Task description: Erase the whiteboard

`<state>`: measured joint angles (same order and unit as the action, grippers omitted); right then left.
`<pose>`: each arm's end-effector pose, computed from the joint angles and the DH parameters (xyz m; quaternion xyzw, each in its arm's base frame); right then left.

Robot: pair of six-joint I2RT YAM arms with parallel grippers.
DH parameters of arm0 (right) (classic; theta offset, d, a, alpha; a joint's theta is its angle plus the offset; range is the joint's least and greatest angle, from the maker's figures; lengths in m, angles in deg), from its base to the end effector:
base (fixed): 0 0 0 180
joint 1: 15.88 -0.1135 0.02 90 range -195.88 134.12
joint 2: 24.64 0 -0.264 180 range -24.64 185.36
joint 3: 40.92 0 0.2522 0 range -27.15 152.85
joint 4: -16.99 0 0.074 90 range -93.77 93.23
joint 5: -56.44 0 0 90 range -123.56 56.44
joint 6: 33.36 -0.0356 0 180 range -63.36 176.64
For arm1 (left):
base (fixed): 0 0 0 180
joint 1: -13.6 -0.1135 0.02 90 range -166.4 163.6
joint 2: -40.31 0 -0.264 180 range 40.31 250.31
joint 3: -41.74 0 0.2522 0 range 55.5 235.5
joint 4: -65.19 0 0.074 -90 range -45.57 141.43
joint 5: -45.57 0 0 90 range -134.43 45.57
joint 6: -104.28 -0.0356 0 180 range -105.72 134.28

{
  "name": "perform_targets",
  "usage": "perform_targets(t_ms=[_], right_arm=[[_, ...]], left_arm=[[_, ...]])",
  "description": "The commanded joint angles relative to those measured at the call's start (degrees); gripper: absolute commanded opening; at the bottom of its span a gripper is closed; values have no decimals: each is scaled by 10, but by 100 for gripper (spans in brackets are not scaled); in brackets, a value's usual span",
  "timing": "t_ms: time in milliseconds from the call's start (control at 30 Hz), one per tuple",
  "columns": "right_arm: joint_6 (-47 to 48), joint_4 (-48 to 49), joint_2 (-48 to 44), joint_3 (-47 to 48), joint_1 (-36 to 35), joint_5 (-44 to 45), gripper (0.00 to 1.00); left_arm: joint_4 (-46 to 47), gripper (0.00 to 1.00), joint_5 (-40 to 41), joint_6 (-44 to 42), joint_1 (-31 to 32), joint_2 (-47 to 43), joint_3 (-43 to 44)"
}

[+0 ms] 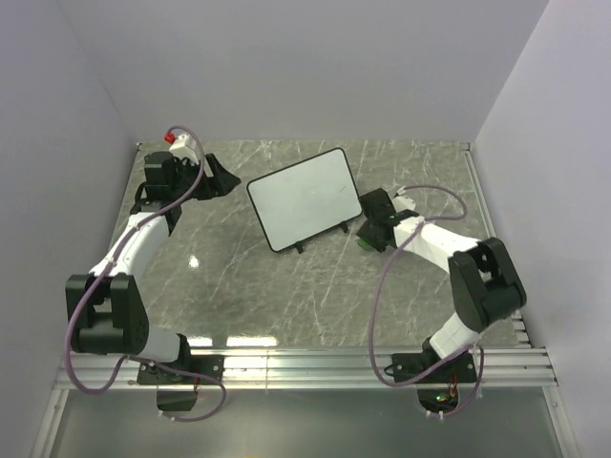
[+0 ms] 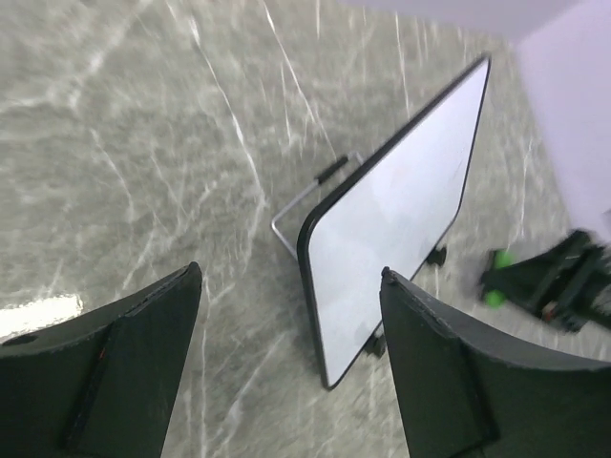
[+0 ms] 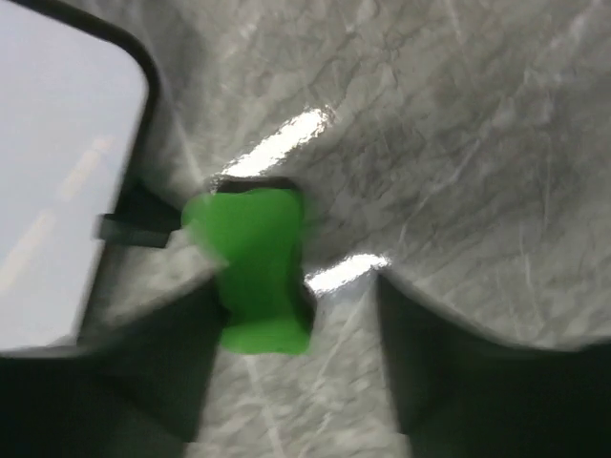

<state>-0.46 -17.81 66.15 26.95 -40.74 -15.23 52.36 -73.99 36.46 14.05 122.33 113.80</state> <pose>0.2892 0.1216 0.1881 0.3058 0.8987 0.0645 0.3075 0.3284 -0.0201 0.2907 -0.0131 0.8175 -0.3133 0.4831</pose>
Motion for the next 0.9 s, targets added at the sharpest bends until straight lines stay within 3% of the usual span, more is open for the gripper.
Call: perform_targets(t_ms=[0,33,67,233,433,733,867], right_arm=[[30,-61,47,59,-3,-10,78],[39,-65,52,65,-2,-17,97],[45,-69,55,76,-3,-21,99],[80,-95,13,101,-3,-23,100],[107,-135,-115,116,-30,-24,100],[141,-82,-397,18,-57,-88,100],[143,-109,-449,16,-57,-83,100]], left_arm=[[-5,81,63,39,0,-49,0],[-8,80,76,40,0,-56,1],[-40,80,98,40,0,-69,5],[-108,80,143,40,0,-121,22],[-180,83,168,38,1,-180,8],[-224,98,180,4,2,-215,-29],[-260,98,233,5,3,-239,-67]])
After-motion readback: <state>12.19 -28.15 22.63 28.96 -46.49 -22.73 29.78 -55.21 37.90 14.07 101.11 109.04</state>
